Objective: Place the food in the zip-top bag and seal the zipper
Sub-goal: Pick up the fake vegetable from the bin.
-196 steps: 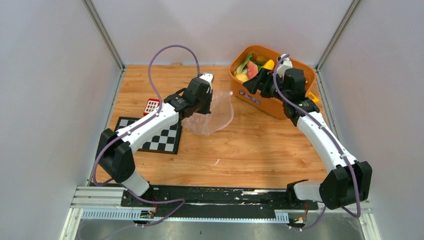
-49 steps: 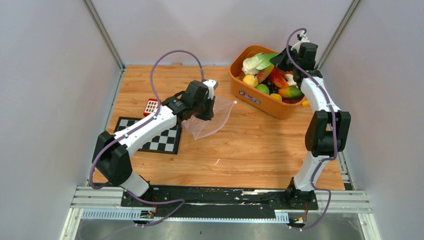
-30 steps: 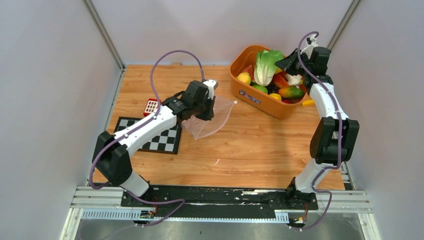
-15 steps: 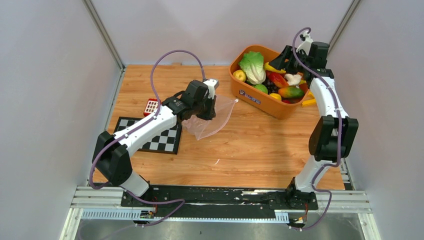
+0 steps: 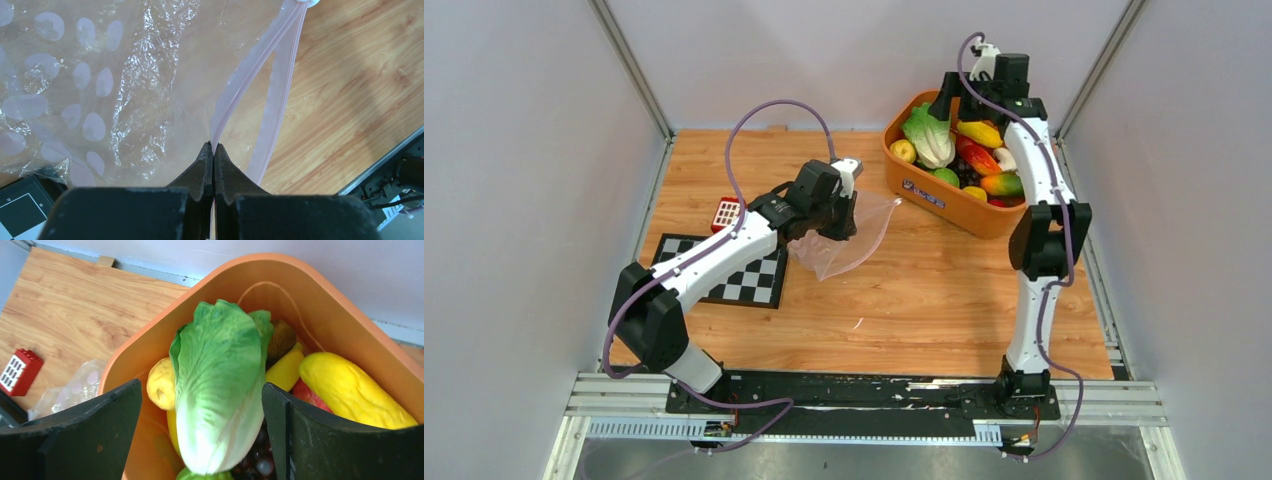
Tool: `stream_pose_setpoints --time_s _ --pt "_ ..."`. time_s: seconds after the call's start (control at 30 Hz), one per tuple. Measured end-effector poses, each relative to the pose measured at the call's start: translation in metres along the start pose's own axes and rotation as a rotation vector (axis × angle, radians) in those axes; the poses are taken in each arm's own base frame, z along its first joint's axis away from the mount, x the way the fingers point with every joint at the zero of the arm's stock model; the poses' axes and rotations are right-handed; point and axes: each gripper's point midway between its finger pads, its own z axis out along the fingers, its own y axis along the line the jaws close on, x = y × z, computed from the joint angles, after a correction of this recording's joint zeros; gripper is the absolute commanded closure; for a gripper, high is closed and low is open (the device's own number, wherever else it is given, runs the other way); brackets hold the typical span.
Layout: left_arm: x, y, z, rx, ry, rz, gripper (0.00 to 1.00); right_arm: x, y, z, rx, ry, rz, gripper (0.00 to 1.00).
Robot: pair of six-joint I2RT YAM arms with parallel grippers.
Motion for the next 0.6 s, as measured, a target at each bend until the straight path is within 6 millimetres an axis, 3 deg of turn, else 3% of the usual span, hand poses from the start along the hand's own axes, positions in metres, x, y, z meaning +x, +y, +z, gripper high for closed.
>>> stream_pose_setpoints --time_s 0.2,0.6 --pt "0.0 0.0 0.0 -0.001 0.001 0.0 1.0 0.009 -0.001 0.031 0.014 0.038 -0.058 0.01" --pt "0.001 0.0 0.0 -0.002 0.004 0.001 1.0 0.057 -0.027 0.072 0.03 0.133 -0.052 0.0"
